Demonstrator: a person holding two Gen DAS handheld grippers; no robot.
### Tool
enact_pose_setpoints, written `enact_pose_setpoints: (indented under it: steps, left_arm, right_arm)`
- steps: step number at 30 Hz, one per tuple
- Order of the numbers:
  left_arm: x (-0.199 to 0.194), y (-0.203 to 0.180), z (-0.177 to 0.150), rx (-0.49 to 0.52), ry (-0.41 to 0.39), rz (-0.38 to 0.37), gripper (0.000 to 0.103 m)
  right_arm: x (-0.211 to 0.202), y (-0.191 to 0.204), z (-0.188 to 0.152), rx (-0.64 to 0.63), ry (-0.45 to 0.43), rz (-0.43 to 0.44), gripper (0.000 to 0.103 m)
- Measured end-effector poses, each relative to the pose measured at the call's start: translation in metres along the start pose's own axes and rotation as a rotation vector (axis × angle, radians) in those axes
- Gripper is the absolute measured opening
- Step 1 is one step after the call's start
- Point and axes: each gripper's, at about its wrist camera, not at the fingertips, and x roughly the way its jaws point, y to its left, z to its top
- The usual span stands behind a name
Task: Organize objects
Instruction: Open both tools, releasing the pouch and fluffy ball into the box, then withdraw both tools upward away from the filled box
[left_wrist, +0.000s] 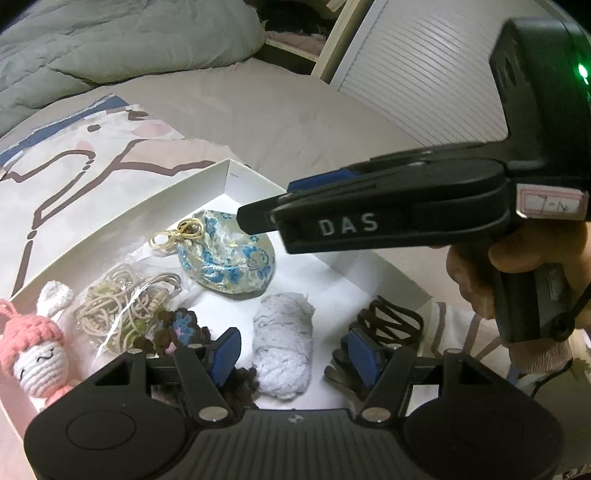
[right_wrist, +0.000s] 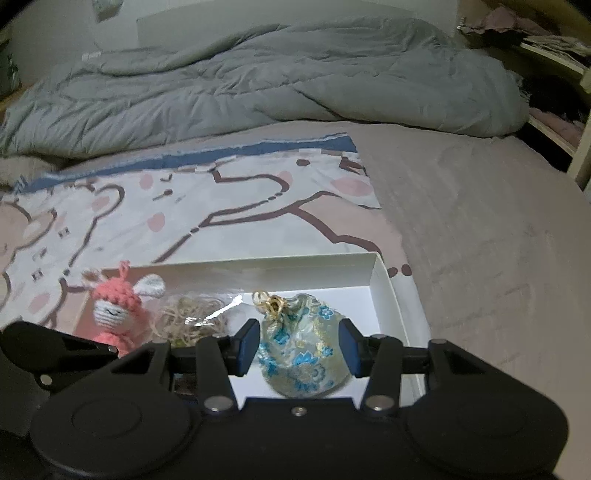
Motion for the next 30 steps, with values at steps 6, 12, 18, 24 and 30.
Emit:
enact_pose_setpoints:
  steps: [6,12,18,24,30]
  left_arm:
    - [-0.023,-0.008,-0.005,-0.009,-0.016,0.029,0.065]
    - [-0.052,-0.015,-0.012,-0.016,-0.049,0.064,0.079]
    - [-0.08,-0.02,-0.018,-0.044,-0.092,0.112,0.095]
    - [-0.108,-0.018,-0.027,-0.087,-0.139,0.16,0.103]
    - [-0.133,-0.014,-0.04,-0.11,-0.177,0.221,0.103]
  right_arm:
    - [-0.027,0.0,-0.003,0.069,-0.049,0.026,0.048]
    - [-0.052,0.003,-0.008,0.108,-0.087,0.024,0.049]
    - [-0.074,0.011,-0.015,0.139,-0.117,0.008,0.06]
    - [-0.099,0.024,-0.023,0.139,-0.155,-0.033,0.08]
    - [-0.119,0.039,-0.032,0.136,-0.176,-0.059,0.091]
